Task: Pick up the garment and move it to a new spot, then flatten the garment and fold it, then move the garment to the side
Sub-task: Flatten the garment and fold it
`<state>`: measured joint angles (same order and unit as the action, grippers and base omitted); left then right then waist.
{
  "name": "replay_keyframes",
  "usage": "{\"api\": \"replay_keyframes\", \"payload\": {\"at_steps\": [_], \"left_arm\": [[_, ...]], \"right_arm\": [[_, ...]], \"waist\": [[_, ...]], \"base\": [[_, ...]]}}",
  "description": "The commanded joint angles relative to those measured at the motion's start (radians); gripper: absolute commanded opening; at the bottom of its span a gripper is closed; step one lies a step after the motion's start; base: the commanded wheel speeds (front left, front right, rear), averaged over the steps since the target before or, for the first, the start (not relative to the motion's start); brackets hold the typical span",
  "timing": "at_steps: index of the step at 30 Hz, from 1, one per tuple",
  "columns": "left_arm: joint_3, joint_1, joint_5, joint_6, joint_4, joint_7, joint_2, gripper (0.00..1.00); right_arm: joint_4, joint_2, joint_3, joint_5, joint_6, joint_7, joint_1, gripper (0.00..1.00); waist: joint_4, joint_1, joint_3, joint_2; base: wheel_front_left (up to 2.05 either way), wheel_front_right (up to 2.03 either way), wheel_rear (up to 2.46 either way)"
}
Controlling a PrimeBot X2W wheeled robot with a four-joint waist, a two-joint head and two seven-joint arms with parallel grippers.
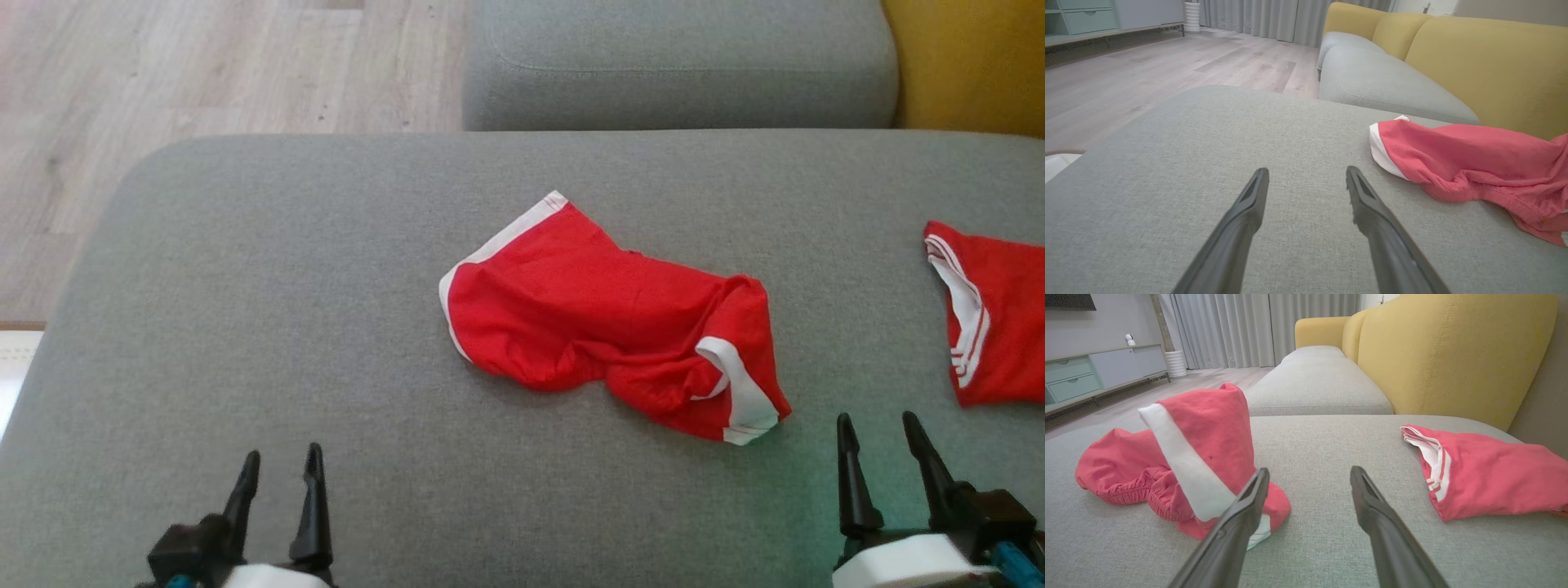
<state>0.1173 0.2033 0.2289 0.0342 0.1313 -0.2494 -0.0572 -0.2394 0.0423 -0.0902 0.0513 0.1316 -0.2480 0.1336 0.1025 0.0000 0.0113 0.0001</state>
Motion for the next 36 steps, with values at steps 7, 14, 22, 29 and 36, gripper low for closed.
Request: {"api": "replay_keyframes", "payload": {"at_steps": [7, 14, 22, 29, 36], "left_arm": [[0.102, -0.132, -0.008, -0.041, -0.017, -0.012, 0.007, 1.0], [0.328, -0.364, 0.005, -0.089, 0.112, -0.012, 0.007, 1.0], [0.519, -0.5, 0.176, -0.077, 0.312, 0.063, 0.007, 1.0], [0.647, -0.57, 0.405, -0.069, 0.339, 0.104, 0.007, 1.0], [0.738, -0.653, 0.535, -0.035, 0.365, 0.079, 0.007, 1.0]], "right_arm": [[0.034, 0.008, 0.04, -0.004, -0.001, -0.014, -0.053, 1.0], [0.037, 0.008, 0.068, -0.01, -0.001, -0.014, -0.104, 1.0], [0.034, 0.008, 0.065, -0.016, -0.001, -0.014, -0.132, 1.0], [0.047, 0.008, 0.072, -0.016, -0.001, -0.014, -0.158, 1.0], [0.046, 0.008, 0.084, -0.017, -0.001, -0.014, -0.184, 1.0]], "waist": [[-0.039, 0.0, -0.051, -0.0001], [-0.102, 0.0, -0.131, -0.0001], [-0.189, 0.0, -0.178, -0.0001], [-0.213, 0.0, -0.238, -0.0001], [-0.226, 0.0, -0.266, -0.0001]], "base": [[0.0, 0.0, 0.0], [0.0, 0.0, 0.0], [0.0, 0.0, 0.0], [0.0, 0.0, 0.0], [0.0, 0.0, 0.0]]}}
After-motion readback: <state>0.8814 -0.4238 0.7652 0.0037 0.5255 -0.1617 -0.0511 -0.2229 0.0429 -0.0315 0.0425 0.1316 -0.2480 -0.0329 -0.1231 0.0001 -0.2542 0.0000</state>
